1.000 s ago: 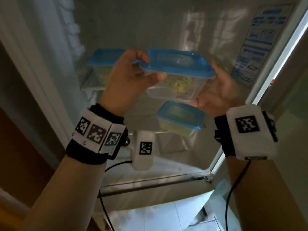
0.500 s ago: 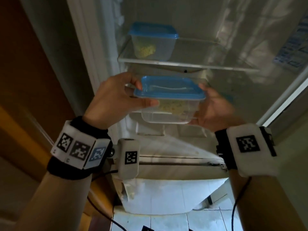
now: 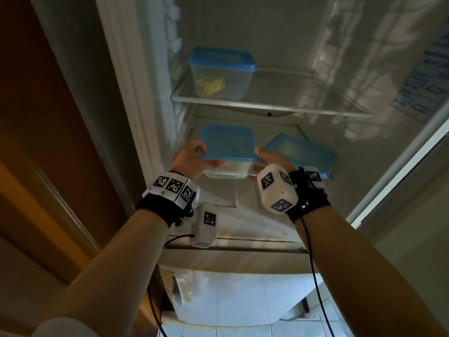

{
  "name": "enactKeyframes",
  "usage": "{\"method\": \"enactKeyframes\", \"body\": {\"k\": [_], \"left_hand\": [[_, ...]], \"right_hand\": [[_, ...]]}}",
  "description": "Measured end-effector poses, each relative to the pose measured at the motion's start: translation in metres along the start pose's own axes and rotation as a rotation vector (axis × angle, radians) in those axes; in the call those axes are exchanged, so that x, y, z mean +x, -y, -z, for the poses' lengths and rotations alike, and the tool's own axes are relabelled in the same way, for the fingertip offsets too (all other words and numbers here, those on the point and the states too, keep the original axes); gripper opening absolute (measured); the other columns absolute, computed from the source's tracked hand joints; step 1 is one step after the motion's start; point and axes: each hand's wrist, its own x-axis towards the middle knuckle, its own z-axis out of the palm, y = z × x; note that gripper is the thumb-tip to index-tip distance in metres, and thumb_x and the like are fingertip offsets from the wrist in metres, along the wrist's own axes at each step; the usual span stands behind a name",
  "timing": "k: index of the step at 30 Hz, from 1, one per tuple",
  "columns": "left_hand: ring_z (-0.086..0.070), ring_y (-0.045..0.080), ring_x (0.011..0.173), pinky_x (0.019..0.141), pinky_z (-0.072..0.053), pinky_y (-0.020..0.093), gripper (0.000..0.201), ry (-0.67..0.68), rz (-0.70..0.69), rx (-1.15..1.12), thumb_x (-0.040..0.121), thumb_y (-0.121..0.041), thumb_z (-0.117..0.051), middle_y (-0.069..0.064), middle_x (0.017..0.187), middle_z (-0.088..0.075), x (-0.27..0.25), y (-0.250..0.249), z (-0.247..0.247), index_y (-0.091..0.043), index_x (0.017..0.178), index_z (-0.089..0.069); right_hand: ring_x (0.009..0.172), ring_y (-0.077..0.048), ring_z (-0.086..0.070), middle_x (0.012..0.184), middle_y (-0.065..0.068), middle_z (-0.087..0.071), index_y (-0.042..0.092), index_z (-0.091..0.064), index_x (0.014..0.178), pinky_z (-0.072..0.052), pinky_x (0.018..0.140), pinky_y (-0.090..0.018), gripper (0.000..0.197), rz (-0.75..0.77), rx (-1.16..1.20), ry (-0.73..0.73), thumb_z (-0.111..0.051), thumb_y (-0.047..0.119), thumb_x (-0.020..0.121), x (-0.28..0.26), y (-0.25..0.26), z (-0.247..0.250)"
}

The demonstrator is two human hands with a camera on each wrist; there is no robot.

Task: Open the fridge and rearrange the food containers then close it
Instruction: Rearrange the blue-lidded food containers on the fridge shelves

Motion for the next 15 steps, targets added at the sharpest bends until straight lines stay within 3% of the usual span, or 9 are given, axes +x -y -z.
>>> {"method": "enactKeyframes", "body": {"k": [2,3,5,6,8,10,13,15], "left_hand": [[-0.062,0.031,0.103,0.089,-0.052,0.051,0.041,-0.016,0.005,-0.022,0.049,-0.026,-0.082,0.012,0.111,-0.065,0.010,0.006,-0.003,-0.029,0.064,-0.044],[-0.062,0.033,0.103,0.090,-0.052,0.052,0.040,-0.031,0.012,-0.031,0.051,-0.023,-0.081,0.014,0.111,-0.065,0.014,0.007,-0.005,-0.029,0.065,-0.044],[-0.062,0.033,0.103,0.091,-0.051,0.050,0.038,-0.066,0.038,-0.037,0.057,-0.020,-0.079,0.015,0.113,-0.064,0.021,0.007,-0.008,-0.028,0.067,-0.043],[-0.062,0.031,0.103,0.092,-0.052,0.047,0.037,-0.083,0.048,-0.025,0.062,-0.018,-0.078,0.014,0.114,-0.064,0.023,0.005,-0.009,-0.028,0.068,-0.043],[-0.060,0.026,0.100,0.088,-0.051,0.036,0.030,-0.112,0.064,0.015,0.069,-0.018,-0.074,0.010,0.115,-0.062,0.030,0.006,-0.013,-0.026,0.073,-0.045],[-0.055,0.022,0.097,0.081,-0.044,0.028,0.021,-0.144,0.073,0.074,0.076,-0.016,-0.069,0.009,0.115,-0.060,0.038,0.007,-0.017,-0.020,0.087,-0.051],[-0.056,0.026,0.112,0.092,-0.041,0.027,0.028,-0.128,0.065,0.161,0.081,-0.014,-0.063,0.012,0.123,-0.060,0.046,0.011,-0.018,-0.012,0.109,-0.062],[-0.054,0.026,0.118,0.102,-0.040,0.028,0.034,-0.092,0.056,0.204,0.081,-0.011,-0.061,0.014,0.128,-0.059,0.048,0.013,-0.018,-0.010,0.116,-0.063]], "right_hand": [[0.103,-0.033,-0.052,0.138,-0.030,-0.045,0.011,-0.061,0.087,-0.039,0.102,-0.050,0.014,0.020,-0.054,-0.043,-0.049,0.017,0.091,0.010,-0.001,0.000],[0.108,-0.031,-0.052,0.141,-0.027,-0.045,0.008,-0.061,0.101,-0.037,0.106,-0.048,0.017,0.028,-0.101,-0.044,-0.049,0.015,0.090,0.015,-0.001,0.001],[0.110,-0.027,-0.050,0.144,-0.019,-0.043,0.007,-0.048,0.130,-0.039,0.108,-0.044,0.040,0.033,-0.167,-0.029,-0.048,0.011,0.090,0.023,0.002,0.000],[0.108,-0.024,-0.048,0.145,-0.017,-0.042,0.009,-0.041,0.136,-0.039,0.107,-0.041,0.047,0.048,-0.174,-0.017,-0.048,0.008,0.090,0.026,0.004,-0.003],[0.106,-0.022,-0.045,0.143,-0.016,-0.042,0.013,-0.038,0.139,-0.038,0.104,-0.038,0.051,0.068,-0.184,0.008,-0.047,0.006,0.090,0.033,0.006,-0.007],[0.103,-0.021,-0.050,0.130,-0.013,-0.053,0.013,-0.043,0.137,-0.041,0.100,-0.037,0.047,0.048,-0.161,0.021,-0.046,0.006,0.091,0.043,0.005,-0.012],[0.083,-0.018,-0.055,0.094,-0.005,-0.060,0.009,-0.050,0.131,-0.048,0.077,-0.031,0.042,-0.014,-0.085,-0.002,-0.047,0.007,0.089,0.056,0.000,-0.017],[0.095,-0.022,-0.055,0.107,-0.006,-0.058,0.009,-0.049,0.133,-0.048,0.084,-0.035,0.045,-0.021,-0.119,-0.009,-0.047,0.008,0.089,0.064,-0.002,-0.020]]}}
